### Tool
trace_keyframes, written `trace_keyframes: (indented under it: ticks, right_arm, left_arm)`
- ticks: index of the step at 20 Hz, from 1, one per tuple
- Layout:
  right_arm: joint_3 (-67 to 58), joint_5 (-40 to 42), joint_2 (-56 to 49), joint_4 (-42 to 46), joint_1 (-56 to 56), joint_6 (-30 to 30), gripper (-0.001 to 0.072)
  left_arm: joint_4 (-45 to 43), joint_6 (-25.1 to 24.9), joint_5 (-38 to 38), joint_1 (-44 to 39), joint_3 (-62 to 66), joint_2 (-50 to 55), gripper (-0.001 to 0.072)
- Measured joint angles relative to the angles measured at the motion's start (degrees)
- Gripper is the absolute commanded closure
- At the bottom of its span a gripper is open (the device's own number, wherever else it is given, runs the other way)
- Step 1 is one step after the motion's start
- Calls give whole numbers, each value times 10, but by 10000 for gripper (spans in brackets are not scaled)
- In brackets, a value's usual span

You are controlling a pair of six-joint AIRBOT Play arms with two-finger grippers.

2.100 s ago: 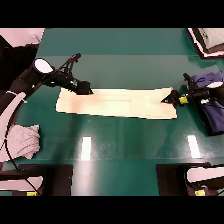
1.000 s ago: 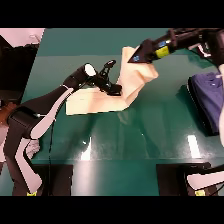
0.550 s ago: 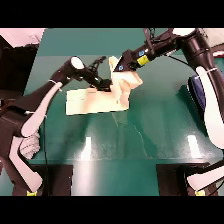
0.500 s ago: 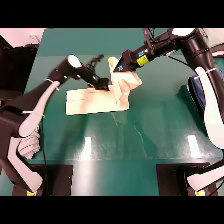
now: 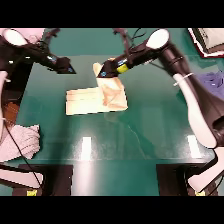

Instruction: Fold the shirts.

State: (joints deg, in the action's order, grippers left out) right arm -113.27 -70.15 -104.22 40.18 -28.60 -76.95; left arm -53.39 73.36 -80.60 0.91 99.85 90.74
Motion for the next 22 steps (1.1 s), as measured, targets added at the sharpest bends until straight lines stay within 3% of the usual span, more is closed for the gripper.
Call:
trace_keyframes:
  ticks: [1, 2, 3, 6, 9, 16, 17, 18, 22]
  right_arm:
    - [0, 30, -14, -4, -17, 14, 590]
    - [-6, 66, -32, -14, -35, 33, 340]
    - [-18, 104, -52, -29, -54, 56, 207]
    - [-55, 173, -92, -69, -94, 102, 193]
    - [-19, 193, -67, -66, -91, 128, 193]
    - [140, 89, 54, -26, 42, 115, 192]
    - [165, 73, 67, -25, 67, 105, 149]
    - [189, 61, 76, -24, 89, 97, 27]
    - [290, 35, 91, -23, 155, 80, 21]
  left_arm:
    - [0, 0, -7, 13, 0, -13, 686]
    - [-1, -1, -13, 25, 0, -24, 685]
    - [-2, -2, -17, 33, 0, -33, 685]
    - [-3, -2, -28, 48, 0, -50, 685]
    - [-2, -3, -45, 54, 0, -57, 685]
    - [-4, -3, -56, 57, -35, -60, 686]
    - [-4, -3, -56, 57, -48, -60, 685]
    - [-5, -3, -56, 57, -61, -60, 685]
    - [-5, -5, -57, 57, -119, -60, 685]
